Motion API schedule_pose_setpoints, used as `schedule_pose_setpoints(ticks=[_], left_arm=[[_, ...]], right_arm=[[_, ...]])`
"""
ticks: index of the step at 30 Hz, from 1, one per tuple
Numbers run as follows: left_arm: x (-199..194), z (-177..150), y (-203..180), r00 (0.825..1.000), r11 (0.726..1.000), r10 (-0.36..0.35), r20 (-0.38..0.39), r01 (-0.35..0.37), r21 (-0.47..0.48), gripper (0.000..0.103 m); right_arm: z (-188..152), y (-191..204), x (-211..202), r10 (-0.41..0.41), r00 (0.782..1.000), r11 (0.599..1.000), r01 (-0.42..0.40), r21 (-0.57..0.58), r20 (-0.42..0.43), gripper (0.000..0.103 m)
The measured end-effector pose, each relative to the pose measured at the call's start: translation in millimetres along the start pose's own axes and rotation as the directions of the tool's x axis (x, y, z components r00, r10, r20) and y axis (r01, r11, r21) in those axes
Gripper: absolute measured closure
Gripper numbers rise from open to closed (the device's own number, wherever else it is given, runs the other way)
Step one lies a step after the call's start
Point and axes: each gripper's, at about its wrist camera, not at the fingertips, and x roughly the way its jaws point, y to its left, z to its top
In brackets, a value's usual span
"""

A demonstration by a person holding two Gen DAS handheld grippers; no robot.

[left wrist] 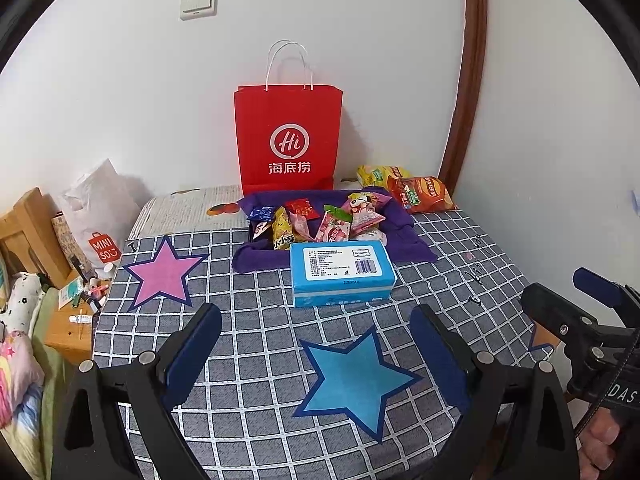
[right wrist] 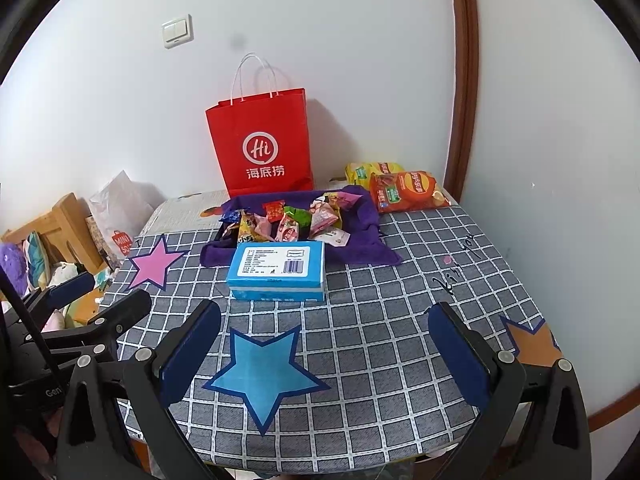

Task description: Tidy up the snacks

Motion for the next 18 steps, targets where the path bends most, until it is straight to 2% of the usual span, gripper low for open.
schedule_pose_setpoints(ticks=[18], left_arm=[[0.0, 0.1, 0.7, 1.0, 1.0, 0.002, 0.0, -0.002, -0.002, 0.008]], right_arm=[[-1.0, 1.1, -0.5, 0.002, 1.0, 1.0, -0.002, 0.001, 0.002, 0.001]])
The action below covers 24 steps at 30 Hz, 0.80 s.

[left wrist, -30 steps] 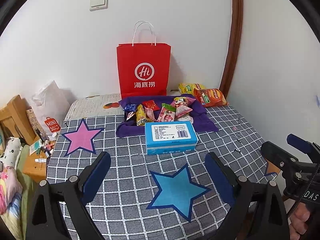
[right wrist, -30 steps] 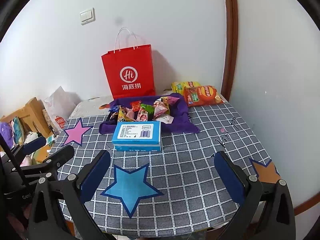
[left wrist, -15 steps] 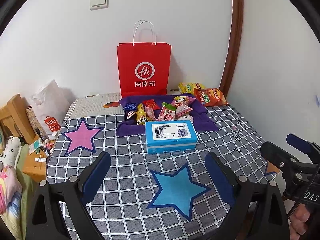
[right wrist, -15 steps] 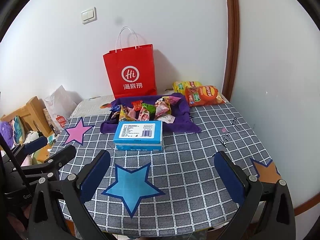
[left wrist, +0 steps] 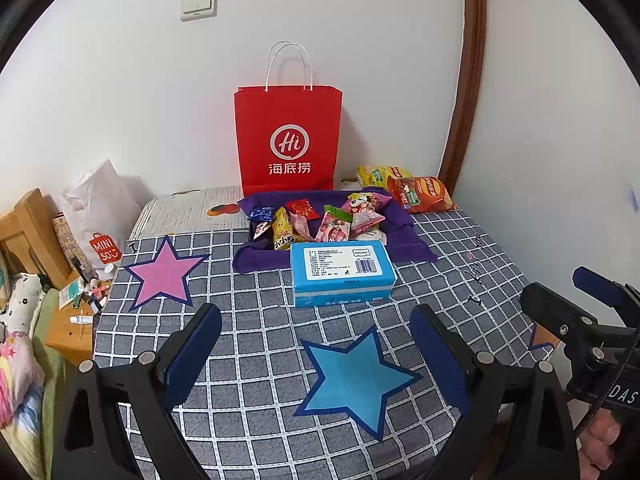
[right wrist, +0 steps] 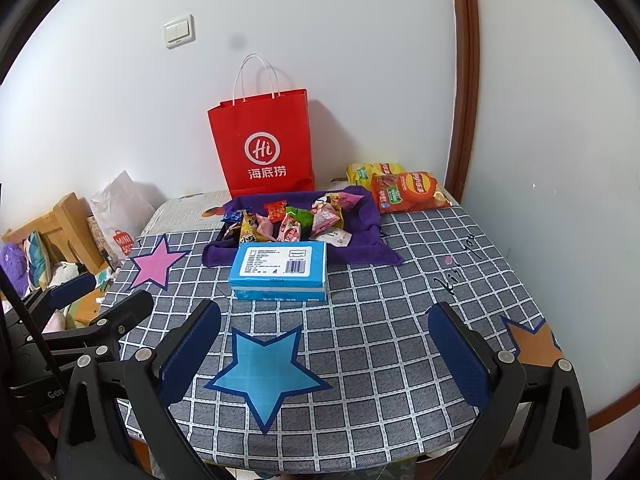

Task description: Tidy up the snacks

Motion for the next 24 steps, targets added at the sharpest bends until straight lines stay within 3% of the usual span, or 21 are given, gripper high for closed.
schedule_pose_setpoints(ticks=[24], left_arm=[[-1.4, 0.3, -0.5, 1.0, 1.0, -0.006, 0.002, 0.006, 0.002, 0.008]], right_arm=[[-1.3, 0.2, -0.4, 0.005, 1.0, 1.0, -0.005, 0.005, -0.003, 0.001]])
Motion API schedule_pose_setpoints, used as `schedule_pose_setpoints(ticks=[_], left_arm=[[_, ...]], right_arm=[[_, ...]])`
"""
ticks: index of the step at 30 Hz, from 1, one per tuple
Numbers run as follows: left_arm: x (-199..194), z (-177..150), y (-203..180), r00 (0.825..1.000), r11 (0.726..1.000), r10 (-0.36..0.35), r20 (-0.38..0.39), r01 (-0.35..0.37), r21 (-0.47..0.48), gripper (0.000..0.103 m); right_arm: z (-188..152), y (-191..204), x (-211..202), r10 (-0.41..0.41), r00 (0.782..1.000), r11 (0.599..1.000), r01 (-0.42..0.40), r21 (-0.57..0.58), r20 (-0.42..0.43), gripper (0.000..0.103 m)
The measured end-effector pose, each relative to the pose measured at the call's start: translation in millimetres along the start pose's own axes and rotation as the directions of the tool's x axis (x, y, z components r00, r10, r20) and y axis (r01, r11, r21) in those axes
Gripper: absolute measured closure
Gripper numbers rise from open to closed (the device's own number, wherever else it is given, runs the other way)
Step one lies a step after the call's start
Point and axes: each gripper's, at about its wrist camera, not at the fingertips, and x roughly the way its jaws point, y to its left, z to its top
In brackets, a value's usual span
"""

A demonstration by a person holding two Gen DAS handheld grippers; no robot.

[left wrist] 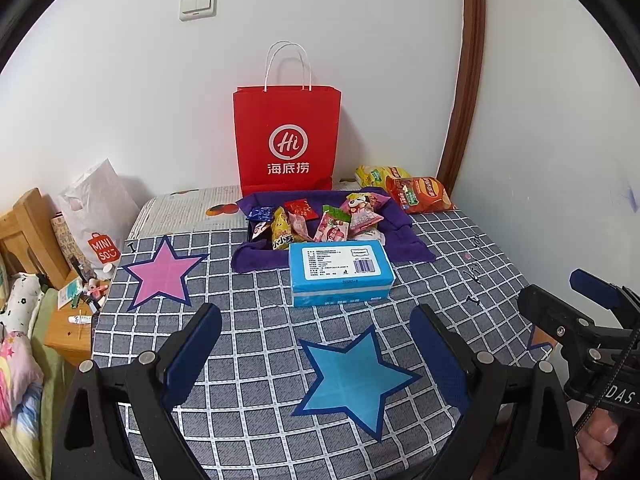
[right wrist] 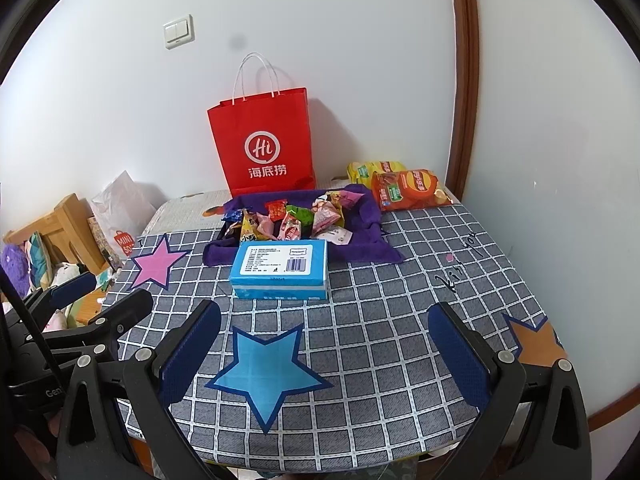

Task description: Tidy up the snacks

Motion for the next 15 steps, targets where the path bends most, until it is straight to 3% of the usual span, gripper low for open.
schedule_pose_setpoints(ticks=[15], left_arm=[[0.2, -0.4, 4.1, 1.0, 1.0, -0.004, 0.017, 0.004, -0.008, 0.008]], right_arm=[[-2.9, 2.3, -0.7, 0.012, 1.0, 1.0, -0.012, -0.003, 0.011, 0.001]])
